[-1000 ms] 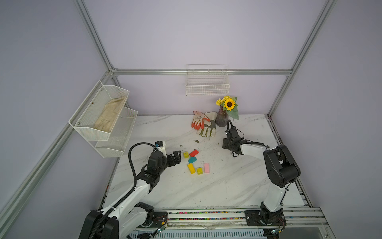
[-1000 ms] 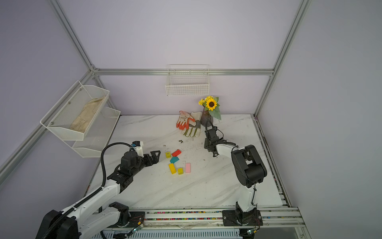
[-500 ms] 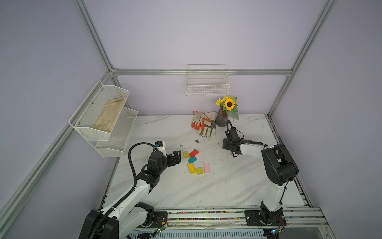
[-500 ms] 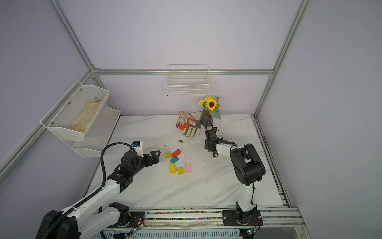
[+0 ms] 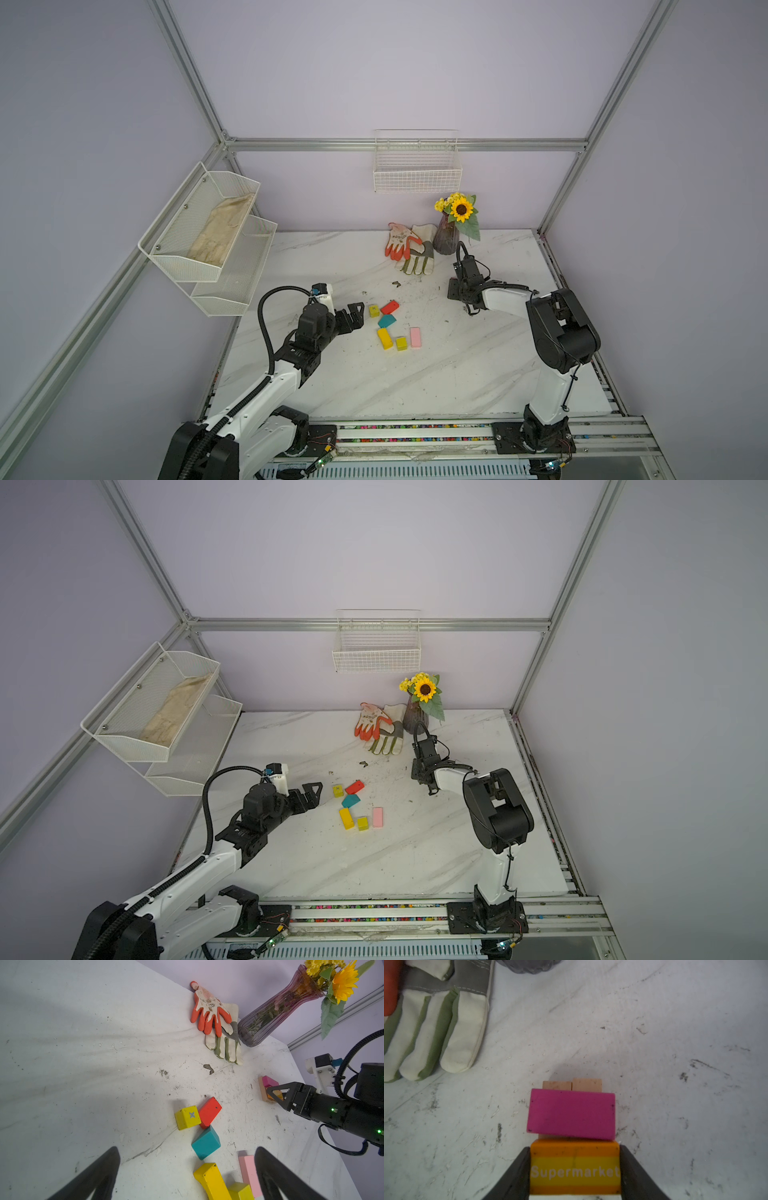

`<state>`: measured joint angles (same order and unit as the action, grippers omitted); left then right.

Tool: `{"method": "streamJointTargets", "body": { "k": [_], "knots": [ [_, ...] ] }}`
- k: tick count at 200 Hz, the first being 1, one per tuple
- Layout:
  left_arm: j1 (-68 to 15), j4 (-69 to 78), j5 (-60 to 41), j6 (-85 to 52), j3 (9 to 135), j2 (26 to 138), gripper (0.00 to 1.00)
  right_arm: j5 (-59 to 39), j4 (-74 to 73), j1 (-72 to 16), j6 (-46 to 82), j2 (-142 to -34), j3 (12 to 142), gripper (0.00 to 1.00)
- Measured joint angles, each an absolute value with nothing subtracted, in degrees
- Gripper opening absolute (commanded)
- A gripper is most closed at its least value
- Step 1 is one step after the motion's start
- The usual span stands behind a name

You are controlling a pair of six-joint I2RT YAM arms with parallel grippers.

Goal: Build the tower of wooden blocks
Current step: 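Lower the Supermarket block onto the magenta block and open the right gripper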

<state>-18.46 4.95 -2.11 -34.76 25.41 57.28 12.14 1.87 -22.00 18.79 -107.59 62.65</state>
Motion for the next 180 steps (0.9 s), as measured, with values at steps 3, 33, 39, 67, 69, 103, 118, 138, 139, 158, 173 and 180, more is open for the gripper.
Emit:
{"method": "streamJointTargets", "body": {
  "k": [3, 33, 39, 67, 69, 103, 118, 138, 139, 158, 173, 180],
  "knots": [
    [-18.46, 4.95, -2.11, -34.76, 25.41, 57.32, 1.0, 12.08, 1.87, -22.0, 18.79, -107.61, 62.67, 0.52],
    [-18.46, 4.93, -2.13, -34.76, 25.41, 57.47, 1.0, 11.53, 1.61, -22.0, 18.85, -107.81, 63.07, 0.58],
    [-18.46, 4.91, -2.13, -34.76, 25.43, 57.49, 1.0, 11.51, 1.52, -22.0, 18.87, -107.96, 63.2, 0.58],
    [-18.46, 4.6, -2.13, -34.76, 26.46, 57.87, 1.0, 11.46, 1.06, -22.0, 18.98, -108.33, 63.33, 0.61],
    [-18.46, 4.6, -2.13, -34.76, 26.52, 57.87, 1.0, 11.46, 1.06, -22.0, 19.0, -108.33, 63.33, 0.61],
    [-18.46, 4.62, -2.13, -34.76, 26.94, 57.91, 1.0, 11.55, 1.06, -22.0, 19.11, -108.36, 63.37, 0.66],
    [-18.46, 4.62, -2.13, -34.76, 26.94, 57.95, 1.0, 11.57, 1.06, -22.0, 19.22, -108.33, 63.37, 0.69],
    [-18.46, 4.62, -2.13, -34.79, 26.94, 57.98, 1.0, 11.68, 1.06, -22.0, 19.25, -108.33, 63.37, 0.71],
    [-18.46, 4.62, -2.15, -34.76, 26.94, 57.98, 1.0, 11.68, 1.06, -22.0, 19.22, -108.33, 63.37, 0.71],
    [-18.46, 4.62, -2.15, -34.79, 26.94, 58.0, 1.0, 11.75, 1.06, -22.0, 19.22, -108.33, 63.37, 0.71],
    [-18.46, 4.62, -2.15, -34.79, 26.94, 58.08, 1.0, 11.75, 1.06, -22.0, 19.22, -108.33, 63.37, 0.71],
    [-18.46, 4.62, -2.15, -34.79, 26.94, 58.13, 1.0, 11.75, 1.06, -22.0, 19.22, -108.36, 63.37, 0.71]
  ]
}}
